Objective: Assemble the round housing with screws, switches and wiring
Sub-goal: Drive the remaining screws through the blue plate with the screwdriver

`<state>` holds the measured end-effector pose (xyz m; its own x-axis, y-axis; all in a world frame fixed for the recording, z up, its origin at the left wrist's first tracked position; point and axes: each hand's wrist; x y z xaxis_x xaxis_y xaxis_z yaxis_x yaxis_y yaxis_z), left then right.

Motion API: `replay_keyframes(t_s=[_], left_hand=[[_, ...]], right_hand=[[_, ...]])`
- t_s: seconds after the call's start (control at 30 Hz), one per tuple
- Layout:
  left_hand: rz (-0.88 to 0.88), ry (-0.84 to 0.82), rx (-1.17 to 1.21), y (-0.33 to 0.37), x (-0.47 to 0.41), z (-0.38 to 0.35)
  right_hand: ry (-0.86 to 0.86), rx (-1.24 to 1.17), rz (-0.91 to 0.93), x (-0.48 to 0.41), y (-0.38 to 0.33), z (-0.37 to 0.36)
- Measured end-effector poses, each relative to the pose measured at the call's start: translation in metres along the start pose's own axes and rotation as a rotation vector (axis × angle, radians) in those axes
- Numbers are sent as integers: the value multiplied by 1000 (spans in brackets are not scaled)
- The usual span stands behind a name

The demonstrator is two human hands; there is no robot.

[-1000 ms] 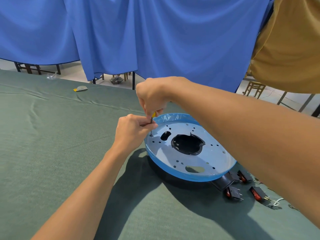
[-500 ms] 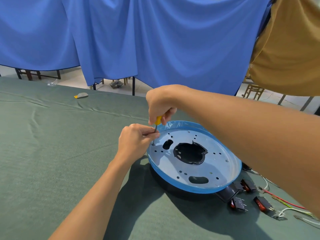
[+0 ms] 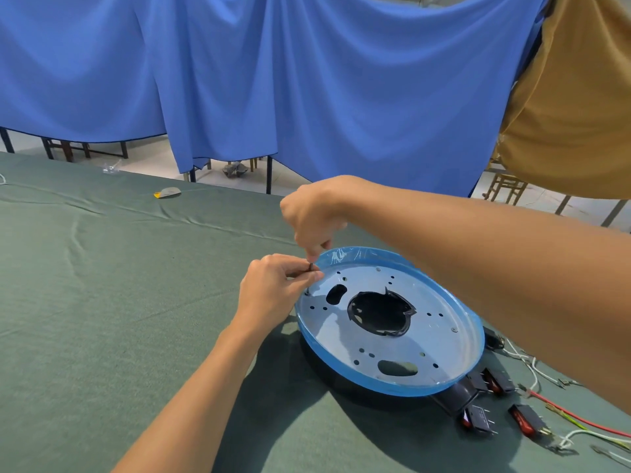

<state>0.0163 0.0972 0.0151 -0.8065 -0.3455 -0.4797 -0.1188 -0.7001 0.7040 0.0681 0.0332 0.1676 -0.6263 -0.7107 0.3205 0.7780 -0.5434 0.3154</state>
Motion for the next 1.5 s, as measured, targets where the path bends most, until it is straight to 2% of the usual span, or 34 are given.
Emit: replay_keyframes(t_s=[0.13, 0.23, 0.3, 0.37, 0.5, 0.6, 0.8, 0.93, 1.07, 1.17, 1.27, 1.33, 1.4, 1.5], left_hand=[[-1, -16, 1, 2, -2, -1], [2, -36, -11, 0, -3, 0], [-5, -44, -24, -2, -4, 0], [-5, -38, -25, -2, -4, -1], [4, -23, -9, -2, -4, -2], [12, -26, 8, -4, -4, -1], [0, -20, 31, -2, -1, -1], [-21, -12, 28, 0, 0, -2], [-1, -29, 7, 0, 0, -1], [2, -41, 8, -1, -1, -1], [10, -45, 13, -3, -2, -2], [12, -47, 10, -3, -2, -2], [7, -53, -8, -4, -2, -1], [-11, -42, -34, -4, -2, -1]], right_hand=[[-143, -350, -253, -3, 6, 3], [-182, -437, -318, 0, 12, 1], [-166, -405, -286, 5, 11, -1], [-110, -260, -176, 7, 9, -3], [129, -2, 54, 14, 10, -3], [134, 13, 139, 15, 13, -4], [12, -161, 6, 6, 8, 0], [-90, -97, -84, 0, -7, 6], [-202, -162, -180, -1, -17, 15], [-134, -143, -129, 10, -10, 11], [127, 89, 2, 24, -4, 4], [228, 188, 109, 30, -2, 1], [223, 195, 190, 31, 0, 0], [188, 175, 184, 23, -1, 0]])
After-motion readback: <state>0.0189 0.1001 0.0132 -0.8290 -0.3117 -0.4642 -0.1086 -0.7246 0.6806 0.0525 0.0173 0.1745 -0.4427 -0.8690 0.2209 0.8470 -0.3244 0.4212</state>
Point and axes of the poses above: each hand's wrist, its own x-axis away from the middle knuckle, its own z-axis out of the back of the hand, y = z × x, and after that the axes turned 9 degrees about -x, right-handed
